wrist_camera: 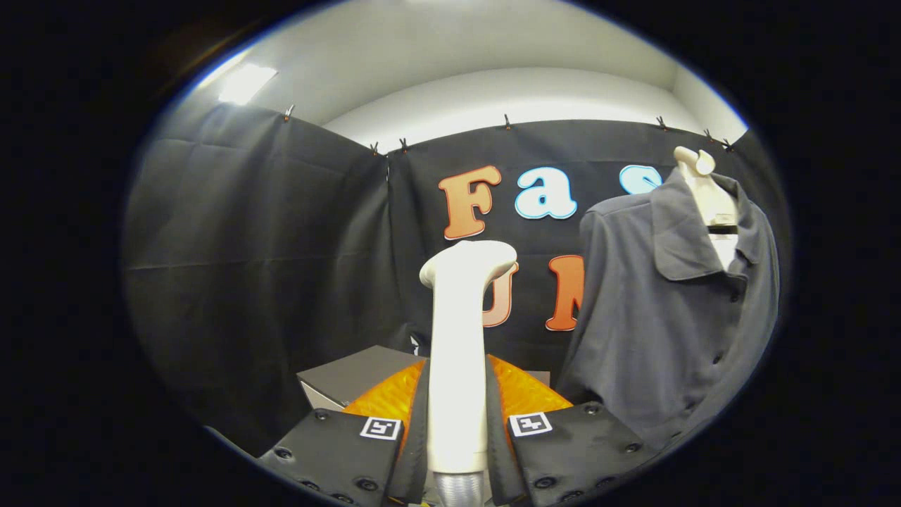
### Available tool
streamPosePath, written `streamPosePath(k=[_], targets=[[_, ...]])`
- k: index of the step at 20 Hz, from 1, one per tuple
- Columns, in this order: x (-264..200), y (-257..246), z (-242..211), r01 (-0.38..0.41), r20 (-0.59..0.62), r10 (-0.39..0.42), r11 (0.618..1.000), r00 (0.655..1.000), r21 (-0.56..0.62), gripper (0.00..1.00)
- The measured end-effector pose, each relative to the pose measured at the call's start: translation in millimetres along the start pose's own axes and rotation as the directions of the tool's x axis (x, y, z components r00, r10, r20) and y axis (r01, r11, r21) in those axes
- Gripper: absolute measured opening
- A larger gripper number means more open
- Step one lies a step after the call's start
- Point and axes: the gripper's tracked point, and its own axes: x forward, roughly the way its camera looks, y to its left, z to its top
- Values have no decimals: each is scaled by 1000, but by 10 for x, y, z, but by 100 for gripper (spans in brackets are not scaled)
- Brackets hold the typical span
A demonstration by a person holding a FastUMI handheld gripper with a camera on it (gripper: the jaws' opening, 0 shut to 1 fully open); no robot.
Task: Iron the clothes twice with a garment steamer, once on the left side and once on the right side.
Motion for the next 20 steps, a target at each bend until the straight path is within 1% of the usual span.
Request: streamPosePath(k=[4,7,9,12,14,17,20], targets=[[-509,-287,67,38,55,-39,999,998,21,42],[-870,-584,116,100,98,-100,995,990,5,42],[-1029,-768,126,138,125,-137,990,983,1,42],[-1245,-1008,98,174,146,-173,985,974,8,42],[-1391,-1189,65,207,171,-207,978,963,18,42],[-1543,-1401,-56,268,204,-261,963,944,-7,42],[-1617,-1441,-267,267,212,-261,964,942,2,42]])
